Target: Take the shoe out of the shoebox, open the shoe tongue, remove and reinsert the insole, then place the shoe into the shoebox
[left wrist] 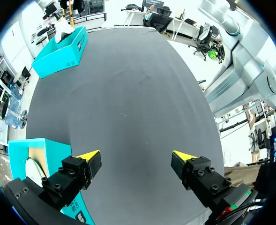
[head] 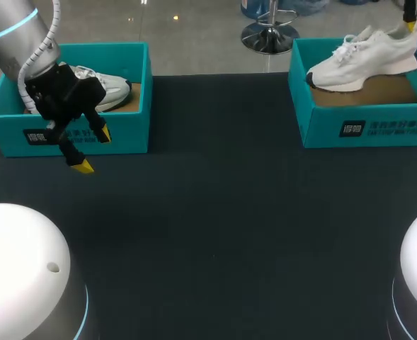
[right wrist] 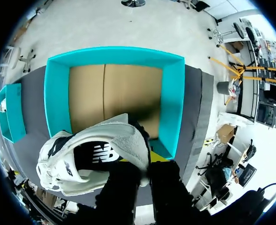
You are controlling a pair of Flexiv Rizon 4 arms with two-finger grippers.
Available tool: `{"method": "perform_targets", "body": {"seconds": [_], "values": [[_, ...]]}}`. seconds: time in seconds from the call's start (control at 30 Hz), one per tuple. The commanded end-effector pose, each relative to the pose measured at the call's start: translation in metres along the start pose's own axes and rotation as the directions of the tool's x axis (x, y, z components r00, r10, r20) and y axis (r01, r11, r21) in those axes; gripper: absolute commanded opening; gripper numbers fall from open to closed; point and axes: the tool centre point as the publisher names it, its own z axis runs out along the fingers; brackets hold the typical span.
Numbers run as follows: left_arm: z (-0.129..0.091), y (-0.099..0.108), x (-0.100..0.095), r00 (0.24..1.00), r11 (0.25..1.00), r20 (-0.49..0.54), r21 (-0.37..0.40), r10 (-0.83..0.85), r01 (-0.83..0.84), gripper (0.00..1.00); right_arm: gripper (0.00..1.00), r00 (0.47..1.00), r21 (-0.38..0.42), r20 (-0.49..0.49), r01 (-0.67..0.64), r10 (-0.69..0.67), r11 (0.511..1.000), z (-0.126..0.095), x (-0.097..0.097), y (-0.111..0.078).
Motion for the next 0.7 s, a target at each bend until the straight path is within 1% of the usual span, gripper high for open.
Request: {"method": "perform_targets", "body": {"seconds": [0.03, 0.1, 0.23, 0.47, 0.6, 0.7], "values": [[0.0, 0.0, 0.0, 1.0, 1.0, -0.001, -0.003, 0.0, 0.0, 1.0, 0.0, 0.999, -0.016, -0.006, -0.053, 0.053, 0.998, 0.003, 0.002, -0.013], [0.0, 0.0, 0.0, 1.0, 1.0, -0.001, -0.003, 0.0, 0.0, 1.0, 0.0, 0.995, -0.019, -0.006, -0.097, 0.097, 0.995, 0.006, 0.0, -0.019], [0.0, 0.0, 0.0, 1.0, 1.0, -0.001, -0.003, 0.0, 0.0, 1.0, 0.0, 0.986, -0.055, -0.02, -0.164, 0.163, 0.985, 0.011, 0.0, -0.028], [0.0, 0.0, 0.0, 1.0, 1.0, -0.001, -0.003, 0.0, 0.0, 1.0, 0.0, 0.968, -0.056, -0.031, -0.251, 0.25, 0.966, 0.026, -0.006, -0.044], [0.0, 0.0, 0.0, 1.0, 1.0, -0.001, -0.003, 0.0, 0.0, 1.0, 0.0, 0.958, -0.069, -0.036, -0.286, 0.284, 0.956, 0.033, -0.007, -0.047], [0.0, 0.0, 0.0, 1.0, 1.0, -0.001, -0.003, 0.0, 0.0, 1.0, 0.0, 0.953, -0.074, -0.049, -0.303, 0.3, 0.95, 0.039, -0.01, -0.045]]}}
